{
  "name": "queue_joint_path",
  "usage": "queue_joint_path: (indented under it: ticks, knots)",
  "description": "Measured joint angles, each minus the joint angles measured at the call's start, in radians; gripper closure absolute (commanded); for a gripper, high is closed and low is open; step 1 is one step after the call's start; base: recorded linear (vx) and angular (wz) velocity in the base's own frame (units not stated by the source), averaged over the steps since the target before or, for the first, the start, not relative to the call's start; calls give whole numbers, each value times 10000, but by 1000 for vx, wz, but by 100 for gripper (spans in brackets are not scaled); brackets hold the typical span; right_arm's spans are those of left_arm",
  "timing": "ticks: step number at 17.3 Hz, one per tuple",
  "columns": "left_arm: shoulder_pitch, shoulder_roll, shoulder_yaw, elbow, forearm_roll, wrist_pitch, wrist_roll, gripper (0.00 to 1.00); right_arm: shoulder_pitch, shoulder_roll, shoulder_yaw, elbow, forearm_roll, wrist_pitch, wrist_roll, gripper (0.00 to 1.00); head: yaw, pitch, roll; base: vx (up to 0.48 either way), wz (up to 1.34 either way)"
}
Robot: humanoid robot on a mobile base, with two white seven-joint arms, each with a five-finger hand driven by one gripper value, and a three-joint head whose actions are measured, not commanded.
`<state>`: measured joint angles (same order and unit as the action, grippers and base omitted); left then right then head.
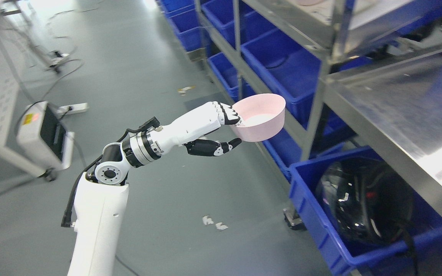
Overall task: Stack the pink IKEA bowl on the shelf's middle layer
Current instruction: 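Hold the pink bowl raised in the left hand while turning away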
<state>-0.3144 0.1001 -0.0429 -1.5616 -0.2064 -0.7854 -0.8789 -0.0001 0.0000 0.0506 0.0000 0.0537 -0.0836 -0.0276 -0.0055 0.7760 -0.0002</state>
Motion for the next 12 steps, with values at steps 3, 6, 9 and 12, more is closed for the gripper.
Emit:
queue_joint_path:
  ticks: [3,6,9,12]
  knots:
    - [7,1,-2,-17,-21,0,20,97,0,0,0,0,0,0,20,0,0,0,0,-56,1219]
    - [5,0,-5,-25,-37,-1,22,97,1,0,0,0,0,0,24,0,0,0,0,-28,801]
    - [-69,-14,-19,-24,-135,-1,24,96,1,0,0,0,0,0,24,0,0,1,0,34,388]
    - [-162,-40,-23,-19,-217,-1,24,96,3,0,0,0,0,0,24,0,0,1,0,72,173]
